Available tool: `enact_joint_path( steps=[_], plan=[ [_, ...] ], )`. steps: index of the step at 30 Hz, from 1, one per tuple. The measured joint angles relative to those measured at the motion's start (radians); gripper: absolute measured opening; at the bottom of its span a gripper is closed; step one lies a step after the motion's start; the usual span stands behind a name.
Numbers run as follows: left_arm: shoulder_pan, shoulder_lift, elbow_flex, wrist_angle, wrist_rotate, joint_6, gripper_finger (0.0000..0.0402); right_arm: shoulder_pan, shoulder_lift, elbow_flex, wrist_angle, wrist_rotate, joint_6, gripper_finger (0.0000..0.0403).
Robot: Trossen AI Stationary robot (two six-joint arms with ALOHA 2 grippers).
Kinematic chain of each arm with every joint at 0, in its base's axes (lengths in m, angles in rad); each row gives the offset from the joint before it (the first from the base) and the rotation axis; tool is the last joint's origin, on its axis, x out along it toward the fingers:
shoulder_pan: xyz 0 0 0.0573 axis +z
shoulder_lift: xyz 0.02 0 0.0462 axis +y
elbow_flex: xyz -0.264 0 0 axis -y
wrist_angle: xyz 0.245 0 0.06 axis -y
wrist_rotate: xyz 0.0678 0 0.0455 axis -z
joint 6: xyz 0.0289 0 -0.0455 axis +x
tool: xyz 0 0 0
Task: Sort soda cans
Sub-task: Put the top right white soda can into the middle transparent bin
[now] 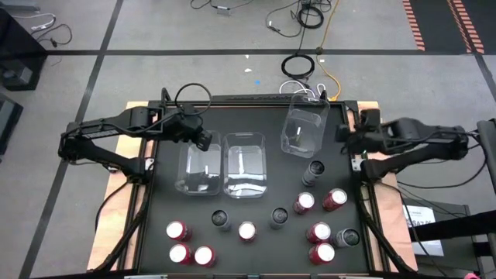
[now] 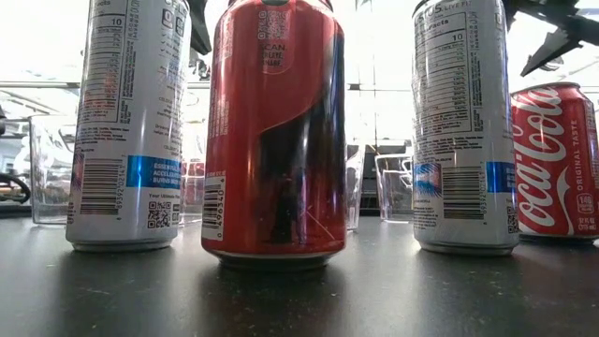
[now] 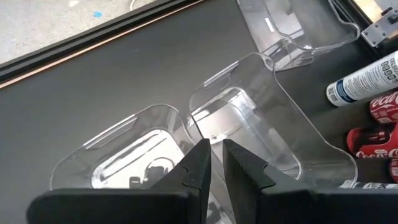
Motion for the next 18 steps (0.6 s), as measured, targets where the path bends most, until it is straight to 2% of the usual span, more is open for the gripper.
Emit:
enact_joint_path(
  steps=[5,10,14,18],
  plan=[
    [0.000,0.001,0.000,0.036,0.000,0.000,0.0052,-0.114,-0.011,0.000,0.154,-0.064,-0.277,0.0357],
    [0.002,0.001,0.000,0.078,0.000,0.047,0.0052,-0.228,0.044,0.000,0.321,-0.280,-0.502,0.0357],
    [0.003,0.001,0.000,0.085,-0.014,0.148,0.0052,-0.270,0.095,0.000,0.409,-0.392,-0.614,0.0357],
    [0.004,0.001,0.000,0.084,-0.031,0.255,0.0052,-0.268,0.133,0.033,0.424,-0.432,-0.634,0.0357]
  ],
)
